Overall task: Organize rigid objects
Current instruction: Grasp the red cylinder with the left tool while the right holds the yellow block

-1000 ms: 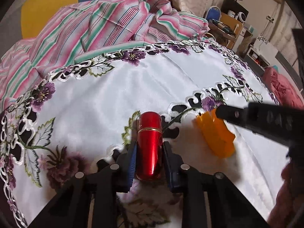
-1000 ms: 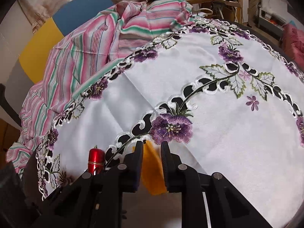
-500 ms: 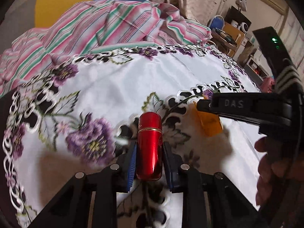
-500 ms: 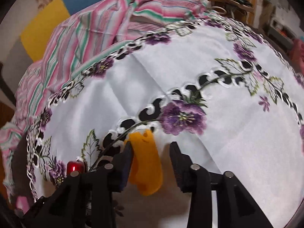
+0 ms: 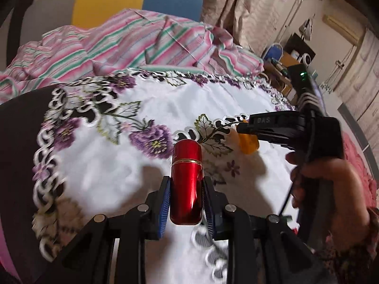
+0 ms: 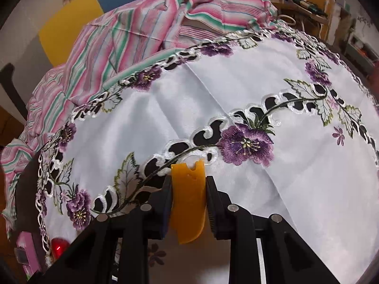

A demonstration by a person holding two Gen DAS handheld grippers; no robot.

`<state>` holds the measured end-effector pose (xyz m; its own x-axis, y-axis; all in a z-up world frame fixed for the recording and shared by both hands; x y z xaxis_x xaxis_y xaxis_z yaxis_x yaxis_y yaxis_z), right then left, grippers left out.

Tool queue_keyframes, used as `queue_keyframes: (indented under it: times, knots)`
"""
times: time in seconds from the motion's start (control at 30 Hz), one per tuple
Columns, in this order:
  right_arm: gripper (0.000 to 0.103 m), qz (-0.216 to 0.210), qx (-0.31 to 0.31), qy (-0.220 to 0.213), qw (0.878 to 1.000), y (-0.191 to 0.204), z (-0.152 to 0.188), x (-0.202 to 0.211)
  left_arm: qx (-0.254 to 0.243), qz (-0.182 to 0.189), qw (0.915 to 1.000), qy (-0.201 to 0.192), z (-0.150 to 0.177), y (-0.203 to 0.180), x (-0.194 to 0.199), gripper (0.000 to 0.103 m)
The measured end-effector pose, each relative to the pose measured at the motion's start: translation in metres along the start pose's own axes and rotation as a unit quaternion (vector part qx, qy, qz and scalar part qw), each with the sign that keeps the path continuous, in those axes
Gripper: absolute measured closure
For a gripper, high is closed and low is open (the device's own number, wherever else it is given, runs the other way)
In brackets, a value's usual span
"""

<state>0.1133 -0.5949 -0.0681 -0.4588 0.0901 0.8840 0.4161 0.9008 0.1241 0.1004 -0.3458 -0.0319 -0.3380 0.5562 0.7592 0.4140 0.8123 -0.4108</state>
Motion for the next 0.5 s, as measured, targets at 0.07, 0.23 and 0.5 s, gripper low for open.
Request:
queue_keyframes:
  times: [0.07,0.23,0.5]
  knots:
    - [0.077,-0.005,0.011,-0.005,1.000,0.007,0.000,0.003,0.009,0.006,0.9999,-0.007,0.005,0.007,0.013,0.078]
    - [0.077,-0.002,0.046,-0.013,0.999,0.024,0.001,0.006,0.006,-0.003,0.9996,-0.029,0.023,0.023,0.043,0.078]
    - [0.077,0.016,0.093,-0.039,0.995,0.042,0.002,0.018,0.051,0.000,0.9979,-0.039,0.043,0.062,0.077,0.078]
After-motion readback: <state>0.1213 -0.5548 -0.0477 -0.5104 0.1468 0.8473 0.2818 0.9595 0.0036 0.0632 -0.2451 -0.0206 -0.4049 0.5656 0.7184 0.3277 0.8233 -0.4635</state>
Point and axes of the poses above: each gripper's, at about its wrist camera, not at the fingertips, and x roughly against the way its jaws point, y to its left, z to its underside, the point moved 1 cm from there along -x, roughly the way its jaws point, and after that the axes turned 13 degrees about x, right-handed, at the moved point
